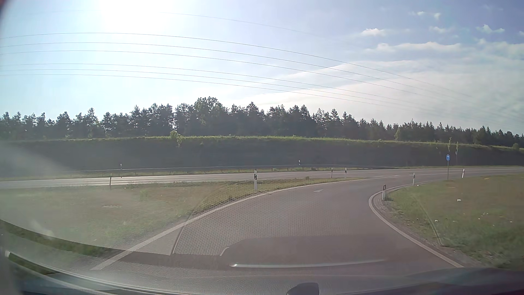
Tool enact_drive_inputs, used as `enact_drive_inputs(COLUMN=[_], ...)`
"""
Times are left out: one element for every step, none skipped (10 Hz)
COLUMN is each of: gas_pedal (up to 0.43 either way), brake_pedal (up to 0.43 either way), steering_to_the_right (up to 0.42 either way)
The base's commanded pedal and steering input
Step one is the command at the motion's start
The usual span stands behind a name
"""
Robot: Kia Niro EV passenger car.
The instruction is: Follow the waypoints while adhering to traffic rules and regulations
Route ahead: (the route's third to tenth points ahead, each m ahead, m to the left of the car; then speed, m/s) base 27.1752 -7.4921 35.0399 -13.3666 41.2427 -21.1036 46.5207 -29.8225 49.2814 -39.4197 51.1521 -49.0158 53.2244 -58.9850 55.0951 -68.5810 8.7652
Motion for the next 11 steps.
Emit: enact_drive_inputs(gas_pedal=[0.079,0.079,0.079,0.079,0.079,0.087,0.087,0.098,0.098,0.098,0.098], brake_pedal=[0.000,0.000,0.000,0.000,0.000,0.000,0.000,0.000,0.000,0.000,0.000], steering_to_the_right=[0.061,0.069,0.071,0.071,0.071,0.071,0.071,0.071,0.071,0.072,0.074])
